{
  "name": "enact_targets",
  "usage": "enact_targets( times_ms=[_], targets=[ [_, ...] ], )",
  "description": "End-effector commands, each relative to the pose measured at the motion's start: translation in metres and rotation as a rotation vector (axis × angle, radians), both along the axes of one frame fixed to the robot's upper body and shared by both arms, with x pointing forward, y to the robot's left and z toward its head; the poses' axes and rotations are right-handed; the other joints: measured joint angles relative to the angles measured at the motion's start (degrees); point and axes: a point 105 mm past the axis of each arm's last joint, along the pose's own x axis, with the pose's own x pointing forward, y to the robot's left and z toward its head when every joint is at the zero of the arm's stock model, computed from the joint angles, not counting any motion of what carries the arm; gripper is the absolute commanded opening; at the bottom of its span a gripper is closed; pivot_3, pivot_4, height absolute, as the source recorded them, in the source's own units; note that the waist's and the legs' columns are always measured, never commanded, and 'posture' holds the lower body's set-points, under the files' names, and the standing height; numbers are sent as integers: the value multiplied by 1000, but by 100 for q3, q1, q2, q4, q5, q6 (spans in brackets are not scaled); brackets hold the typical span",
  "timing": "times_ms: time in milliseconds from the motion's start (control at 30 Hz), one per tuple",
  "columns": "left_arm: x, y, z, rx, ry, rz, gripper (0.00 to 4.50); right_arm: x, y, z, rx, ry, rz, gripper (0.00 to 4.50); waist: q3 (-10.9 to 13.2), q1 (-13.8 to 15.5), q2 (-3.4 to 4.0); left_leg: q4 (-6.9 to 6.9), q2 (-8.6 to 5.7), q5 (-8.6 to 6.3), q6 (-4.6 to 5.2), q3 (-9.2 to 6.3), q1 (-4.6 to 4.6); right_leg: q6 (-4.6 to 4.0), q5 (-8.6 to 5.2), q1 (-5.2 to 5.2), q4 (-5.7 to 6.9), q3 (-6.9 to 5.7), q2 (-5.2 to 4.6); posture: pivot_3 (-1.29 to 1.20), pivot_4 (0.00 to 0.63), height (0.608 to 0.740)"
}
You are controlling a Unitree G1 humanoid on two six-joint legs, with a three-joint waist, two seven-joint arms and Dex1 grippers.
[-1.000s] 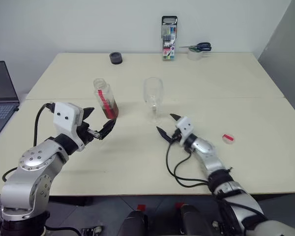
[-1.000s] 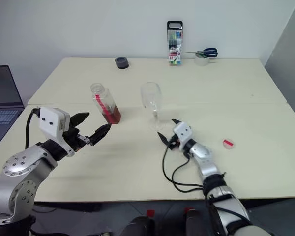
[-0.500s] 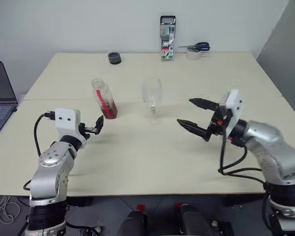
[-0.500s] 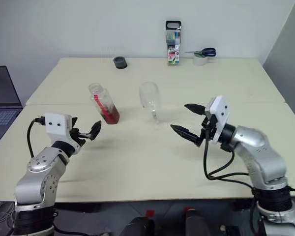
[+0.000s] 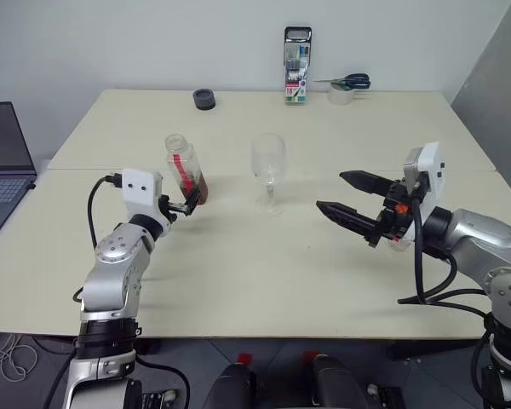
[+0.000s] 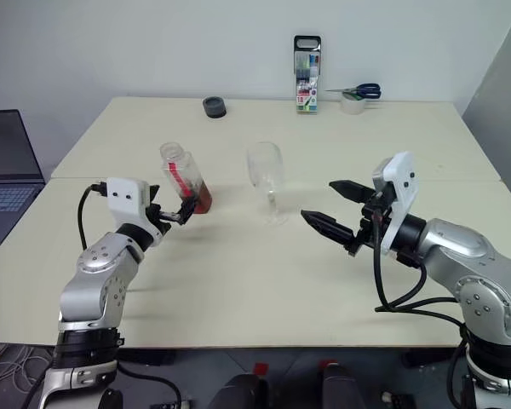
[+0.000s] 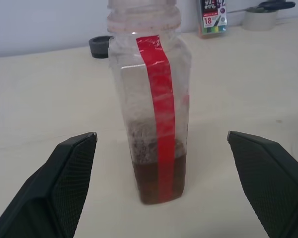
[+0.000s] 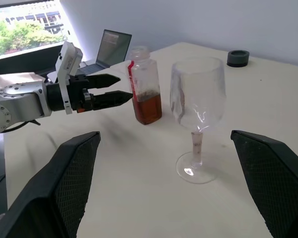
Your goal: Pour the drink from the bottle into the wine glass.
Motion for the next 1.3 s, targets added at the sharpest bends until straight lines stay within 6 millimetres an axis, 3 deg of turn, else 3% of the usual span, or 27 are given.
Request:
enact_targets(
  times_ms=[33,400,733,933,1033,1267,1300],
  targets=[
    [6,-1,10,20,-50,-11,4500,-7,-3,8,0,-55,-15,4485,-1,0,-1,0,0,0,0,0,0,0,0,0,0,0,0,0,150,740],
    [35,-10,4,18,-60,-53,4500,-10,-3,17,-4,-91,-49,4485,2,12,-6,2,-2,1,-1,2,-2,1,0,-2,1,-2,2,0,150,740],
    [59,3,0,39,-81,24,4500,-10,-1,21,-11,-90,-67,4485,8,10,-20,2,-2,1,0,2,-6,1,1,-7,2,-2,1,0,150,740],
    [65,-1,-8,41,-80,20,4500,-8,-4,18,-16,-84,-91,4485,7,10,-23,3,-3,1,0,1,-9,2,1,-9,3,-3,1,0,150,740],
    [66,-2,-6,53,-99,12,3921,-6,-3,18,-6,-85,-98,4500,8,10,-25,3,-3,1,0,2,-10,2,1,-10,3,-2,1,0,150,740],
    [68,4,-4,53,-107,31,1854,-1,-7,19,-6,-108,-139,4500,8,8,-28,3,-4,1,1,2,-12,2,1,-12,4,-3,1,0,150,740],
    [68,5,-4,54,-107,38,1743,-1,-8,20,-6,-111,-143,4500,8,7,-28,3,-4,1,0,2,-12,2,1,-12,4,-3,1,0,150,740]
  ],
)
